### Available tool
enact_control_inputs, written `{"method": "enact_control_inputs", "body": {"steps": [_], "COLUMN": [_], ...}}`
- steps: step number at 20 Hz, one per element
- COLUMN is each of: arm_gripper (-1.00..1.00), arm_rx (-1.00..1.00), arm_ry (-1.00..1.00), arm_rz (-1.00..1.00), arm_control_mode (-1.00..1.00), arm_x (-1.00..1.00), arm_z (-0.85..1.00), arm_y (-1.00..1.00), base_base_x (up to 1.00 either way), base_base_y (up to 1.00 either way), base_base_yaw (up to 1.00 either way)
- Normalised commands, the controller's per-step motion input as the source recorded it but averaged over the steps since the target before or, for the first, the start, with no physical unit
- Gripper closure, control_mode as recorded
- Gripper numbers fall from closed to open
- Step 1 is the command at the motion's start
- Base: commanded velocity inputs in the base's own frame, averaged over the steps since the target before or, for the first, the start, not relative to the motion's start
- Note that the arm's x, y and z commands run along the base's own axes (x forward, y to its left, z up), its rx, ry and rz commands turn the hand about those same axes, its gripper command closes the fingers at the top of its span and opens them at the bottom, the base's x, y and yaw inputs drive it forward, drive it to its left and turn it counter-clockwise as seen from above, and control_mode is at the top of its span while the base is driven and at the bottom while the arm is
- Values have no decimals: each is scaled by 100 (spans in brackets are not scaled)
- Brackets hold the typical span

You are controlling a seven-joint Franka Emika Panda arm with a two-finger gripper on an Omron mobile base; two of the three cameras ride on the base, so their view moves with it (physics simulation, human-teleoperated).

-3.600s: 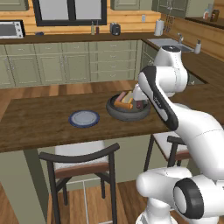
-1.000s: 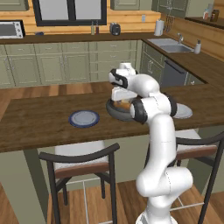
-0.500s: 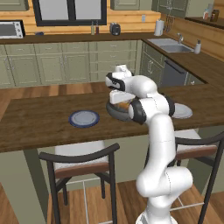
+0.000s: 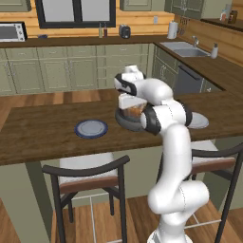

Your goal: Place one bun and one sausage from the bowl on each plate.

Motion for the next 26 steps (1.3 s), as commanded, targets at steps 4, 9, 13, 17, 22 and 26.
{"method": "enact_control_inputs", "body": {"steps": [4, 9, 13, 17, 22, 26], "arm_gripper": [100, 100, 100, 100, 100, 100], "arm_rx": [0, 3, 9, -3, -5, -1], "arm_ry": [-26, -36, -8, 2, 3, 0], "arm_rz": [0, 2, -1, -17, -21, -14], "arm_control_mode": [-100, -100, -100, -100, -100, -100], "arm_x": [-100, -92, -11, 51, 93, 85], "arm_z": [82, -1, -6, 6, -15, -59], "arm_y": [34, 72, 100, 100, 74, 42], "base_base_x": [0, 0, 0, 0, 0, 0], "base_base_y": [0, 0, 0, 0, 0, 0], "base_base_yaw": [0, 0, 0, 0, 0, 0]}}
